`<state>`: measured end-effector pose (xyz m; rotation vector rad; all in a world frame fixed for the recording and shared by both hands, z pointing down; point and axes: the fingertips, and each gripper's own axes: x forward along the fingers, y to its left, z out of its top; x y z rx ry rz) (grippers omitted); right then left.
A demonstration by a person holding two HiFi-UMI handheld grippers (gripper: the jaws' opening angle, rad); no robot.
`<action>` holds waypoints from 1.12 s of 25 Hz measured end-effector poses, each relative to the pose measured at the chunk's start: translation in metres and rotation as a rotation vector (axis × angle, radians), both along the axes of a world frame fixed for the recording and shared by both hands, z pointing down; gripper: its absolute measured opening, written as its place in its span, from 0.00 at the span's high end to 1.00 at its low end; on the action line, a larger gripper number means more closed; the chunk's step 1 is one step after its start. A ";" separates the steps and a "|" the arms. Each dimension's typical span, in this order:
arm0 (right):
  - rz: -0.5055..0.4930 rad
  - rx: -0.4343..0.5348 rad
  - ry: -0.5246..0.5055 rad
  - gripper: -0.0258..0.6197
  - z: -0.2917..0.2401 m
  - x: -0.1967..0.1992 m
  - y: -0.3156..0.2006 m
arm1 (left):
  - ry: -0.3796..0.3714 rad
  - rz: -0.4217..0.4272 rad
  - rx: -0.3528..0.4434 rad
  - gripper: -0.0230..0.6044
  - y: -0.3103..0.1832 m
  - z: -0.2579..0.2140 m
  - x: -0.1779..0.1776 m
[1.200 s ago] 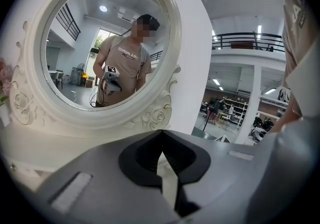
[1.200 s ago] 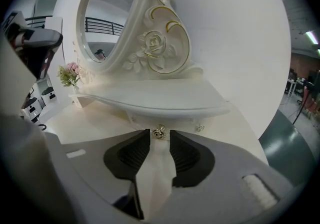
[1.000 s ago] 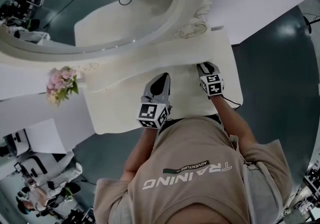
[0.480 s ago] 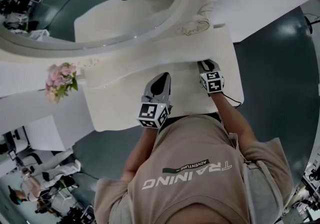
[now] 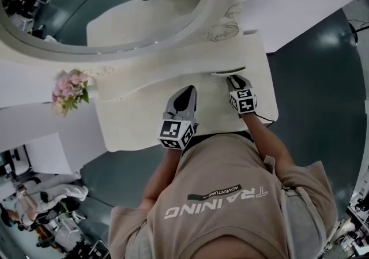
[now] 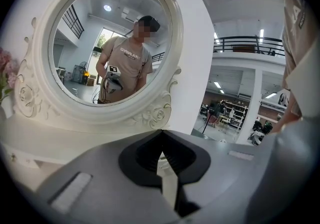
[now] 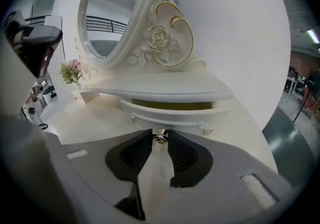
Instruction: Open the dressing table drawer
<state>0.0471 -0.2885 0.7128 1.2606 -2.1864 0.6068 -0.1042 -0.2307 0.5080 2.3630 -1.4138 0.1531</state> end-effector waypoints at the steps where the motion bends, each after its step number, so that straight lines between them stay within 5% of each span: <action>1: -0.002 -0.001 -0.001 0.81 0.000 0.001 0.002 | 0.001 -0.001 0.001 0.93 0.001 0.000 0.001; 17: -0.008 -0.019 -0.034 0.80 0.004 0.006 0.028 | -0.004 -0.004 0.004 0.93 0.021 -0.002 0.007; 20: 0.007 -0.047 -0.068 0.72 0.009 0.009 0.035 | -0.008 -0.003 0.004 0.93 0.023 -0.001 0.009; 28: 0.072 -0.106 -0.129 0.80 0.009 0.048 0.056 | -0.014 -0.006 0.007 0.93 0.024 0.000 0.012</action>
